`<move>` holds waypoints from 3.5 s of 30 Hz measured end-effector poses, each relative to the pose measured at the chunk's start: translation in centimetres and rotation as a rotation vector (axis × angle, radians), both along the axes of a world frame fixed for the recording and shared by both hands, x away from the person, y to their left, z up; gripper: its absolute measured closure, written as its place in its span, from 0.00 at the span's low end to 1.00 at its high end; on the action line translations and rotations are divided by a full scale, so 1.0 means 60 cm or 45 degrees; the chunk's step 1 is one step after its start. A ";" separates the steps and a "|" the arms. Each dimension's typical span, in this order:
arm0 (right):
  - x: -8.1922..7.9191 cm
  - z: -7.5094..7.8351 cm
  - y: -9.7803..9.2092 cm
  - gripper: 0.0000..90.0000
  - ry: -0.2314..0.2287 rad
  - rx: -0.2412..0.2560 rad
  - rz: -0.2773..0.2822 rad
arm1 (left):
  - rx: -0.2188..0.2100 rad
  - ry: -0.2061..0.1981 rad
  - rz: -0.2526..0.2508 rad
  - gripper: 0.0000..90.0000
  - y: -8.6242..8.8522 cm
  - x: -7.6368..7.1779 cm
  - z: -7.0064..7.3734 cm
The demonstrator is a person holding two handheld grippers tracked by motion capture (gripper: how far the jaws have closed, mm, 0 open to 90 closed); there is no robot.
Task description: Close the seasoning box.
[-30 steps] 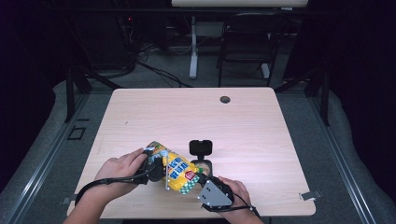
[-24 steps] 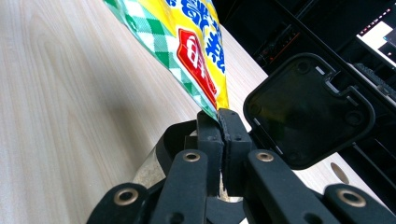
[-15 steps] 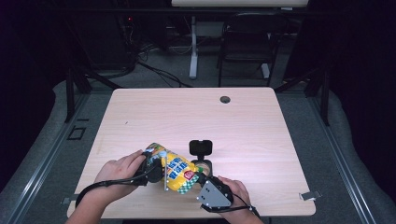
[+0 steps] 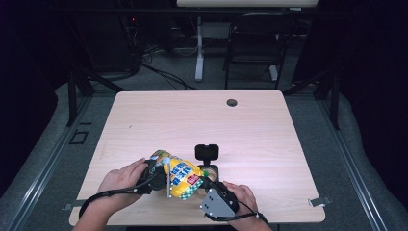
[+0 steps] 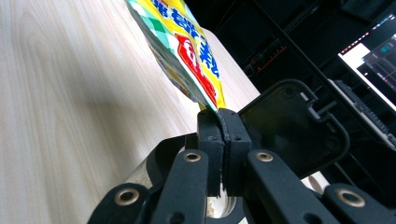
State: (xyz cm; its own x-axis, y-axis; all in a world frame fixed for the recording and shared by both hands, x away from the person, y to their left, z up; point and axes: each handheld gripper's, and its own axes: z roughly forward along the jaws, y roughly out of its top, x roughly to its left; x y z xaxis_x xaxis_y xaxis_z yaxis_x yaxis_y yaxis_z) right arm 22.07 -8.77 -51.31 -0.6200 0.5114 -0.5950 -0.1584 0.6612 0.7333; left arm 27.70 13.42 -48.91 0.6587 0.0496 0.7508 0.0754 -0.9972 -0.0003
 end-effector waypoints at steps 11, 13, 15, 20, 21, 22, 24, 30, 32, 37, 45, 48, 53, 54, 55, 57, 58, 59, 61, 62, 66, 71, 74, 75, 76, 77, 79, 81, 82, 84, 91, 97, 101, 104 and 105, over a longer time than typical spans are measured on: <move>0.002 0.005 0.002 0.99 -0.042 -0.035 0.000 | -0.087 0.020 0.023 0.83 0.004 -0.001 -0.015; 0.002 0.005 0.002 0.99 -0.044 -0.039 0.000 | -0.089 0.022 0.025 0.83 0.004 -0.001 -0.015; 0.002 0.006 0.002 0.99 -0.043 -0.047 -0.001 | -0.112 0.010 0.023 0.83 0.005 -0.002 -0.020; 0.002 0.007 0.003 0.99 -0.049 -0.061 0.009 | -0.128 0.032 0.029 0.83 0.006 -0.002 -0.022; 0.002 0.007 0.003 0.99 -0.049 -0.063 0.010 | -0.140 0.038 0.028 0.83 0.007 -0.002 -0.024; 0.002 0.007 0.003 0.99 -0.048 -0.066 0.012 | -0.127 0.040 0.034 0.83 0.007 -0.002 -0.023; 0.002 0.008 0.002 0.99 -0.041 -0.078 0.011 | -0.138 0.043 0.036 0.83 0.007 -0.002 -0.025; 0.001 0.009 0.004 0.99 -0.044 -0.100 0.016 | -0.173 0.040 0.027 0.83 0.009 -0.003 -0.032; 0.001 0.010 0.004 0.99 -0.047 -0.107 0.018 | -0.151 0.055 0.036 0.83 0.010 -0.003 -0.030; 0.003 0.013 0.004 0.99 -0.044 -0.131 0.016 | -0.169 0.052 0.041 0.83 0.010 -0.004 -0.034; 0.002 0.017 0.009 1.00 -0.067 -0.167 0.021 | -0.205 0.053 0.047 0.83 0.016 -0.005 -0.036; 0.003 0.019 0.011 1.00 -0.072 -0.159 0.030 | -0.218 0.065 0.051 0.82 0.017 -0.004 -0.036; 0.004 0.023 0.012 1.00 -0.069 -0.150 0.029 | -0.242 0.055 0.061 0.83 0.018 -0.004 -0.035; 0.005 0.025 0.011 1.00 -0.065 -0.145 0.030 | -0.254 0.060 0.066 0.82 0.018 -0.004 -0.036; 0.006 0.025 0.012 1.00 -0.063 -0.133 0.030 | -0.259 0.072 0.066 0.82 0.019 -0.003 -0.036; 0.008 0.027 0.012 1.00 -0.057 -0.129 0.033 | -0.270 0.073 0.069 0.82 0.020 -0.002 -0.037; 0.008 0.028 0.012 1.00 -0.054 -0.137 0.032 | -0.271 0.074 0.071 0.82 0.020 -0.002 -0.038; 0.010 0.030 0.012 1.00 -0.043 -0.137 0.036 | -0.281 0.080 0.074 0.82 0.021 -0.002 -0.038; 0.012 0.031 0.013 1.00 -0.030 -0.132 0.042 | -0.288 0.083 0.078 0.82 0.022 -0.002 -0.040; 0.013 0.032 0.013 1.00 -0.021 -0.134 0.046 | -0.295 0.090 0.078 0.83 0.023 -0.001 -0.041; 0.015 0.037 0.014 1.00 -0.011 -0.148 0.049 | -0.329 0.114 0.082 0.83 0.025 -0.002 -0.045; 0.015 0.039 0.015 1.00 -0.007 -0.133 0.060 | -0.367 0.136 0.085 0.83 0.027 -0.002 -0.048; 0.014 0.040 0.016 1.00 -0.011 -0.126 0.062 | -0.382 0.141 0.089 0.83 0.029 -0.003 -0.048; 0.014 0.040 0.016 1.00 -0.008 -0.120 0.062 | -0.385 0.142 0.088 0.83 0.029 -0.003 -0.048; 0.014 0.041 0.016 1.00 -0.008 -0.126 0.063 | -0.387 0.144 0.088 0.83 0.029 -0.003 -0.048; 0.014 0.042 0.016 1.00 -0.010 -0.126 0.067 | -0.394 0.147 0.087 0.83 0.030 -0.003 -0.048; 0.014 0.044 0.017 1.00 -0.013 -0.136 0.065 | -0.407 0.146 0.089 0.82 0.031 -0.003 -0.048; 0.014 0.044 0.018 1.00 -0.018 -0.126 0.068 | -0.416 0.149 0.091 0.82 0.031 -0.003 -0.049; 0.014 0.045 0.018 1.00 -0.019 -0.123 0.067 | -0.420 0.146 0.092 0.82 0.031 -0.003 -0.049; 0.015 0.044 0.018 1.00 -0.019 -0.120 0.069 | -0.424 0.149 0.092 0.82 0.032 -0.002 -0.050; 0.015 0.046 0.019 1.00 -0.023 -0.125 0.062 | -0.470 0.154 0.108 0.81 0.032 -0.001 -0.054; 0.017 0.048 0.019 1.00 -0.025 -0.120 0.058 | -0.483 0.171 0.109 0.79 0.032 0.000 -0.055; 0.017 0.047 0.020 1.00 -0.025 -0.118 0.061 | -0.488 0.181 0.107 0.78 0.033 0.001 -0.057; 0.017 0.046 0.021 1.00 -0.027 -0.118 0.058 | -0.492 0.182 0.110 0.77 0.034 0.001 -0.058; 0.017 0.046 0.022 1.00 -0.029 -0.122 0.056 | -0.495 0.181 0.111 0.77 0.034 0.001 -0.059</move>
State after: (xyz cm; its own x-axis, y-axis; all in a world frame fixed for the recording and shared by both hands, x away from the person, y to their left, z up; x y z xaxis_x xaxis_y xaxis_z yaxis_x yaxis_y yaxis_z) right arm 23.11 -7.48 -48.54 -0.6264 0.4244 -0.6539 -0.2043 0.7201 0.6631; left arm 27.77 15.46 -52.44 0.7355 0.3710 0.5669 0.1856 -0.9151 0.3581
